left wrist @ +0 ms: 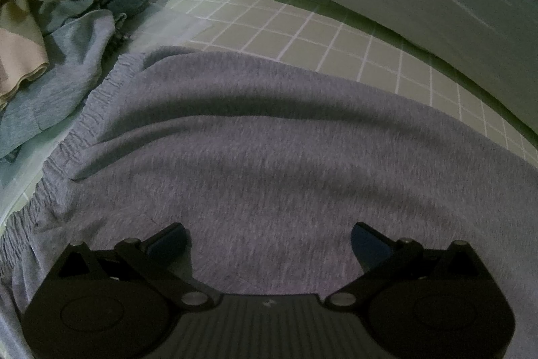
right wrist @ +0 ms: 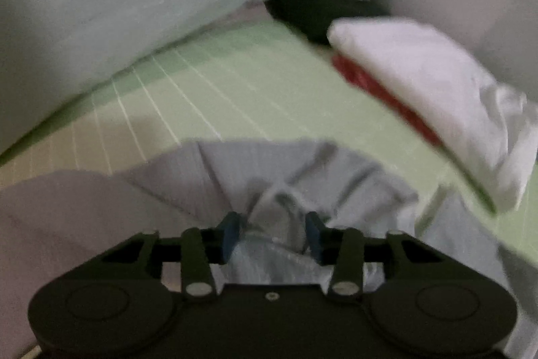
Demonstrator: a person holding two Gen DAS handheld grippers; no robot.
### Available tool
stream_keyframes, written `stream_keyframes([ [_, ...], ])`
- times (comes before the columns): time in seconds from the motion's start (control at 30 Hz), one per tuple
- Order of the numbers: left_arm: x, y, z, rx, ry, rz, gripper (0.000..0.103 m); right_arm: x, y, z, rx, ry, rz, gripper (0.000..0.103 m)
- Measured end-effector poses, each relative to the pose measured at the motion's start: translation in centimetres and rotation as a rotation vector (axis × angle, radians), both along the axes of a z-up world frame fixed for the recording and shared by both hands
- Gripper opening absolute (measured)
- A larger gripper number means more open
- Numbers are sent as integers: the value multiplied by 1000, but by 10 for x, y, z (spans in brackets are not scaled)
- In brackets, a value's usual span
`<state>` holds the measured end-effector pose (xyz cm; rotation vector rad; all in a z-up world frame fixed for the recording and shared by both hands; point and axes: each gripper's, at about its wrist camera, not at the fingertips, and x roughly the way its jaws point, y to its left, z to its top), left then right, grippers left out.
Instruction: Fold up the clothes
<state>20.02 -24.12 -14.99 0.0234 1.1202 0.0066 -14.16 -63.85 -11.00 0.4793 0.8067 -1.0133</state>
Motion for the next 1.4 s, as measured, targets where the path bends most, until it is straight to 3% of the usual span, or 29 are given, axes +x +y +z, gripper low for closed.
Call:
stream_keyframes([
  [0.07,0,1,0,0,-1,-1,103,-9,2,4,19,-44,-11,4],
  [0.27,0,2,1,-4,1,-11,103,-19,-16,52,-64,-196,-26,3],
  [0.4,0,2,1,-5,-1,-21,103,22,-72,82,-186,-278,34,3],
  [0.5,1,2,1,-5,0,-22,103,79,-127,88,-229,-258,138,5],
  [0.53,1,3,1,-6,0,-23,103,100,-146,89,-241,-246,177,7],
  [0.6,1,3,1,-6,1,-24,103,124,-168,89,-262,-188,161,44],
  [0.67,-1,3,0,-6,-7,-20,103,119,-169,89,-286,-197,127,54],
  [0.77,-3,2,-1,-5,-21,-12,103,83,-156,79,-269,-261,66,79],
  [0.83,-3,1,-1,-4,-21,-6,103,58,-150,61,-188,-272,11,78],
  [0.97,0,1,-1,-4,-7,-10,103,38,-141,22,-54,-211,-19,67],
  [1.1,1,1,0,-5,0,-13,103,38,-135,1,21,-233,-32,65],
  [1.17,2,1,0,-5,1,-14,103,46,-142,-4,38,-229,-51,64],
  [1.23,1,1,0,-5,-1,-14,103,58,-155,-8,31,-194,-66,57],
  [1.27,1,1,0,-5,-1,-14,103,64,-162,-10,27,-176,-73,40],
  [1.3,1,1,-1,-5,-2,-14,103,69,-167,-11,31,-165,-79,14],
  [1.33,1,1,-1,-5,-3,-14,103,72,-169,-11,43,-161,-82,0],
  [1.4,2,1,-2,-5,-1,-16,103,84,-180,-4,19,-182,-60,0],
])
